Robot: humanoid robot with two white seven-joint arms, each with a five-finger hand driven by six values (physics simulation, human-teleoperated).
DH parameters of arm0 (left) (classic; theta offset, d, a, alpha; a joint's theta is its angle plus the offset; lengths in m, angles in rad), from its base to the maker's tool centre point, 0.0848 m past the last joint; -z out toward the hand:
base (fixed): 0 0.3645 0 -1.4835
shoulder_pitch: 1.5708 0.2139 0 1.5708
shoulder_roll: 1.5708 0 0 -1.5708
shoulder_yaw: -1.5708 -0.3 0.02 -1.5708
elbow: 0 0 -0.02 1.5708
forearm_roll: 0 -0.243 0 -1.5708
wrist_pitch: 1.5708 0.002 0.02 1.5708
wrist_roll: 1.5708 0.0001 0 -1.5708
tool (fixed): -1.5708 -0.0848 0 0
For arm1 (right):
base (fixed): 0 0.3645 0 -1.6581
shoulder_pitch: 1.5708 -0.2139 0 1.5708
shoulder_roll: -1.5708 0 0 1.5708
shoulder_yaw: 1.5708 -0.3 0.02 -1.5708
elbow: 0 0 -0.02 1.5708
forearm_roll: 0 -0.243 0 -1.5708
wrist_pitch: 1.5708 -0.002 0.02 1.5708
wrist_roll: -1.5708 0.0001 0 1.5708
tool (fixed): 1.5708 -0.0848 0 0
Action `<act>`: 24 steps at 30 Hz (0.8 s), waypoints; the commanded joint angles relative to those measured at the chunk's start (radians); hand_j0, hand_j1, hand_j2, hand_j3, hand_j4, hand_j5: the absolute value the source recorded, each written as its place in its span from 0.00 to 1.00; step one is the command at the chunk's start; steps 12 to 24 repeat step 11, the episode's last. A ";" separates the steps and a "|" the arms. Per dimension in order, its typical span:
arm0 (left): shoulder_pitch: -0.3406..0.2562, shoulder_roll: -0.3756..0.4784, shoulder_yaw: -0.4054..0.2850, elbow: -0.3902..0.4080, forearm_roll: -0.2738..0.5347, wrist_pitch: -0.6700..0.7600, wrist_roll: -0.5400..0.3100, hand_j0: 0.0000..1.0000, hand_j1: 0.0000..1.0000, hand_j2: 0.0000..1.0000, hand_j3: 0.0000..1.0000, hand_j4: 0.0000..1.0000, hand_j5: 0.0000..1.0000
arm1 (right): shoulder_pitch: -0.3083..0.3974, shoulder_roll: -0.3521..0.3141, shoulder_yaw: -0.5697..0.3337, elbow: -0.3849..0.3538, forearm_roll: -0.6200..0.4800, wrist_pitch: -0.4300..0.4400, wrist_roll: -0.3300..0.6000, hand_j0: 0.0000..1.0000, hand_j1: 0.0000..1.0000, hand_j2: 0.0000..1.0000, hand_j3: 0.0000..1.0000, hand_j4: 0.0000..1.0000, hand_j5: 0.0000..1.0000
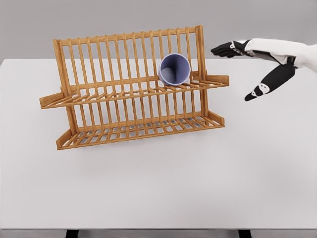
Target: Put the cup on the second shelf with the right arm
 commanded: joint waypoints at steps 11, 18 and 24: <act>0.000 0.000 0.000 0.000 0.000 0.000 0.000 1.00 1.00 1.00 1.00 1.00 1.00 | 0.061 -0.063 -0.032 0.000 -0.010 -0.084 0.000 0.99 0.99 0.99 0.99 0.99 0.99; 0.000 0.000 0.000 0.000 0.000 0.000 0.000 1.00 1.00 1.00 1.00 1.00 1.00 | 0.061 -0.063 -0.032 0.000 -0.010 -0.084 0.000 0.99 0.99 0.99 0.99 0.99 0.99; 0.000 0.000 0.000 0.000 0.000 0.000 0.000 1.00 1.00 1.00 1.00 1.00 1.00 | 0.061 -0.063 -0.032 0.000 -0.010 -0.084 0.000 0.99 0.99 0.99 0.99 0.99 0.99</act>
